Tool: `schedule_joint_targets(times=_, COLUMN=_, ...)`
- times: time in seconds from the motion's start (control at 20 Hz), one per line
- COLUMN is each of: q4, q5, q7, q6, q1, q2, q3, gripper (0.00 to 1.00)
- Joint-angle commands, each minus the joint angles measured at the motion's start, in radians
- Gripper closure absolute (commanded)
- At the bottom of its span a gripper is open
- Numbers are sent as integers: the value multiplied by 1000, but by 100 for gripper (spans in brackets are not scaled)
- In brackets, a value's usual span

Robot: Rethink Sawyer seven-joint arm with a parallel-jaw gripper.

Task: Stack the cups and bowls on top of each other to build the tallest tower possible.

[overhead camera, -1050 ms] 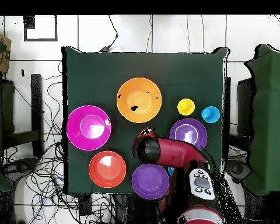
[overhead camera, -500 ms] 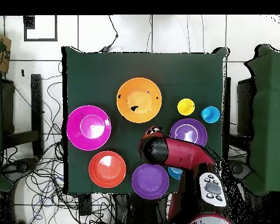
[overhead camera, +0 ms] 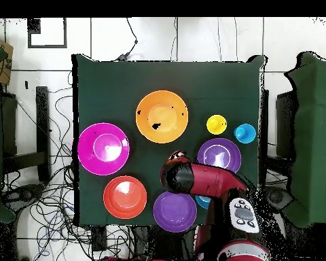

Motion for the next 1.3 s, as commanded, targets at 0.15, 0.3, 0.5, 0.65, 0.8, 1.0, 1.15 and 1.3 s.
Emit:
schedule_joint_targets(times=0.15, q4=44, q5=-99, q7=20, q6=-150, q1=16, q2=118, q3=58, gripper=0)
schedule_joint_targets(times=0.3, q4=40, q5=-110, q7=21, q6=-173, q1=12, q2=137, q3=54, gripper=0)
schedule_joint_targets(times=0.5, q4=47, q5=-118, q7=14, q6=-192, q1=5, q2=146, q3=49, gripper=0)
schedule_joint_targets(times=0.65, q4=60, q5=-124, q7=10, q6=-195, q1=-2, q2=145, q3=49, gripper=0)
schedule_joint_targets(times=0.8, q4=68, q5=-130, q7=6, q6=-188, q1=-13, q2=145, q3=57, gripper=0)
schedule_joint_targets(times=1.0, q4=102, q5=-129, q7=9, q6=-161, q1=-22, q2=125, q3=65, gripper=0)
schedule_joint_targets(times=1.15, q4=126, q5=-123, q7=4, q6=-129, q1=-25, q2=115, q3=69, gripper=0)
schedule_joint_targets(times=1.3, q4=138, q5=-123, q7=-3, q6=-118, q1=-30, q2=114, q3=69, gripper=0)
